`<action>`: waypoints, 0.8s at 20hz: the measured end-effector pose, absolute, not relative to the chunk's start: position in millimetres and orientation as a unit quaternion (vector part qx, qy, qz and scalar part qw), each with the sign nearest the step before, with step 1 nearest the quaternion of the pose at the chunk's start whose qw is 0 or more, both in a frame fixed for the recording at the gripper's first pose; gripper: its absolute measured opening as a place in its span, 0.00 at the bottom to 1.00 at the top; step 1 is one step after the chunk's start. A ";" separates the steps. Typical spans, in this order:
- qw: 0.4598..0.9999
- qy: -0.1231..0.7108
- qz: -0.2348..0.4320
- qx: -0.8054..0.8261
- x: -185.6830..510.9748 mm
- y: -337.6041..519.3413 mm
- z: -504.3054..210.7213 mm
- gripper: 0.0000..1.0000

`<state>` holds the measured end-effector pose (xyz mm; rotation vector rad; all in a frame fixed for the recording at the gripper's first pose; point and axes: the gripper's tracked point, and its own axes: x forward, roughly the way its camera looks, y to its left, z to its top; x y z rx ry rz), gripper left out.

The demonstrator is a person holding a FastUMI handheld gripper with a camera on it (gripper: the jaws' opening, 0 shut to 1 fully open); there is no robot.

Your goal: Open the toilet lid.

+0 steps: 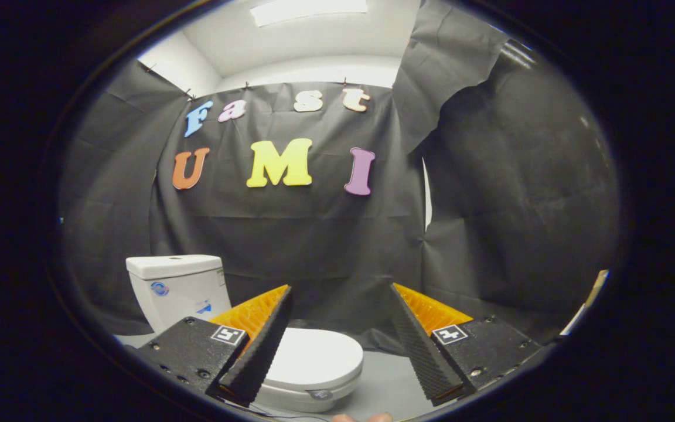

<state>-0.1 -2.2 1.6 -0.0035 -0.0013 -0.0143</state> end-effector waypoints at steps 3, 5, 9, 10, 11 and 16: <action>1.000 -0.003 -0.011 -0.005 -1.2 -4.0 4.1 1.00; 1.000 -0.002 -0.012 -0.007 -2.2 -4.4 4.2 1.00; 1.000 0.004 -0.015 -0.005 -2.1 -5.4 1.4 1.00; 1.000 0.007 -0.017 -0.003 -0.8 -5.9 0.0 1.00; 1.000 0.009 -0.018 -0.001 -0.3 -7.1 -0.6 1.00; 0.999 0.028 -0.029 0.009 2.5 -13.9 -13.1 1.00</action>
